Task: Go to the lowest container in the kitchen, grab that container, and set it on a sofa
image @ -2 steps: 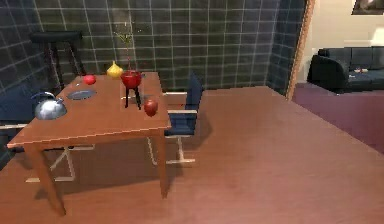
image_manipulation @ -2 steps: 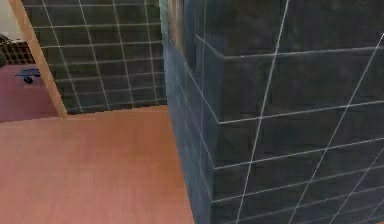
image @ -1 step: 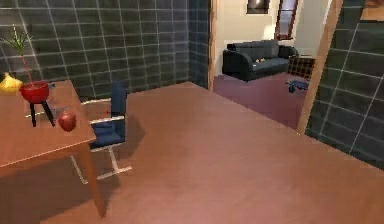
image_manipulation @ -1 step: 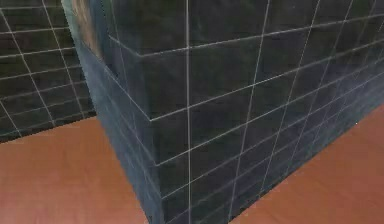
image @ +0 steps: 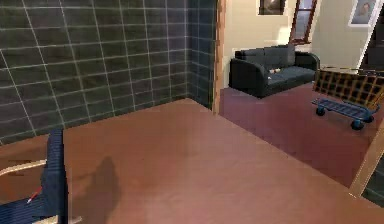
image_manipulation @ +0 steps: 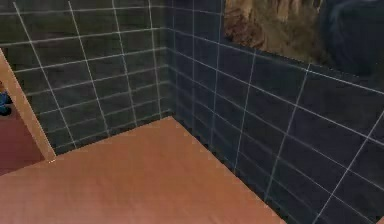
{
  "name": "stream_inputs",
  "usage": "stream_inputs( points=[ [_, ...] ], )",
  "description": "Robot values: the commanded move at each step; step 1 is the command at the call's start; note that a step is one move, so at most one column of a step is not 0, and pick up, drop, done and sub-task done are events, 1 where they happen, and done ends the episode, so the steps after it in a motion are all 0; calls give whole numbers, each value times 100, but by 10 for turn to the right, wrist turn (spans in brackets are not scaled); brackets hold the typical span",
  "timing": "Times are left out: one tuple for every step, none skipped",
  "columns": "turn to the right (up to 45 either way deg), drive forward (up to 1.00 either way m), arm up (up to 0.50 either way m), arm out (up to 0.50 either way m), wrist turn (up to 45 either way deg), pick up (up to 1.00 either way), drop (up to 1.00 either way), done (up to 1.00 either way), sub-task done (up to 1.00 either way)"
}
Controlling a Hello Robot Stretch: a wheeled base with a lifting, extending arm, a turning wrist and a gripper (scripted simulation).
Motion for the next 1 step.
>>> stream_inputs(
  points=[
    [0, 100, 0, 0, 0, 0, 0, 0, 0]
  ],
)
